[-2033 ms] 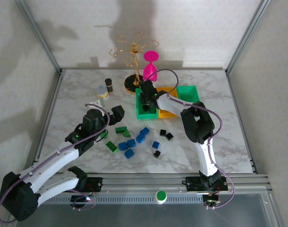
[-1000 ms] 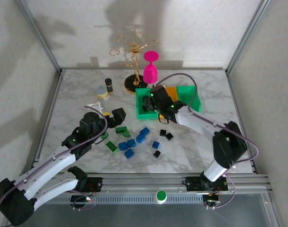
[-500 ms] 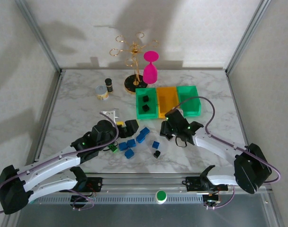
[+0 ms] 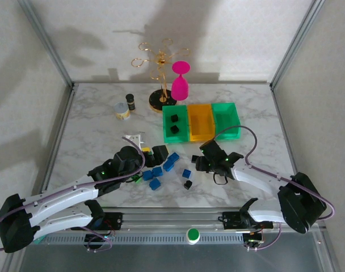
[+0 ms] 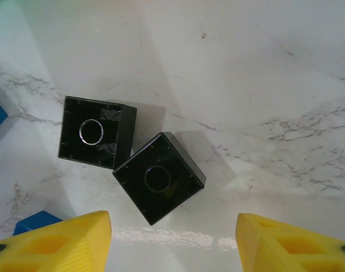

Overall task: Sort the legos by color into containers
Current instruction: Pick up the lego from the center of the table.

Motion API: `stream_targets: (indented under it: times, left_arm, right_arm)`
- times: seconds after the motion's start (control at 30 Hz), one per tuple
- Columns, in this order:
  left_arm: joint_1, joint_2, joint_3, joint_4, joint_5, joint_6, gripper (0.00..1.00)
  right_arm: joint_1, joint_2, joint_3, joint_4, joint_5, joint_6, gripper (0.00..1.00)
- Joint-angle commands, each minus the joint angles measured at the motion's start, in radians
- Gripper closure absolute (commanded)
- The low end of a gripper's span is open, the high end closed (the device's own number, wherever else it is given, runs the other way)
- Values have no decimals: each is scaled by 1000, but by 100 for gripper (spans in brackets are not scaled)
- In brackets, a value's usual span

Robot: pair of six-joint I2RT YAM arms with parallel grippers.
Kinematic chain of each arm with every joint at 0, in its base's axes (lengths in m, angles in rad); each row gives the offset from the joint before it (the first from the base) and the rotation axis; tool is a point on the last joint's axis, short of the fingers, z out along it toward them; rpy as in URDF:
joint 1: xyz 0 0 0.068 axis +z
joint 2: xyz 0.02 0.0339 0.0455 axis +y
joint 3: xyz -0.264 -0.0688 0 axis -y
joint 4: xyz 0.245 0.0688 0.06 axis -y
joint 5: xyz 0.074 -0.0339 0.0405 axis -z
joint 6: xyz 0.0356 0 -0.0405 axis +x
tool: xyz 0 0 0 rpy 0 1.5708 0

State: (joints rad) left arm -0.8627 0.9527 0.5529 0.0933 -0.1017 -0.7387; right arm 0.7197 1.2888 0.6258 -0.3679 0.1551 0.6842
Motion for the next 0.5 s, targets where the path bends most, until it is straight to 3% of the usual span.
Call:
stream_targets:
  times: [0.0,0.47]
  left_arm:
    - [-9,5,-15,14,-35,-18,1]
    - [-9,31,-5,7,-48,-1,0]
  right_arm:
    - [-6,43,0,28,2,-21,40]
    - [-82,185,90,54,58,-94,44]
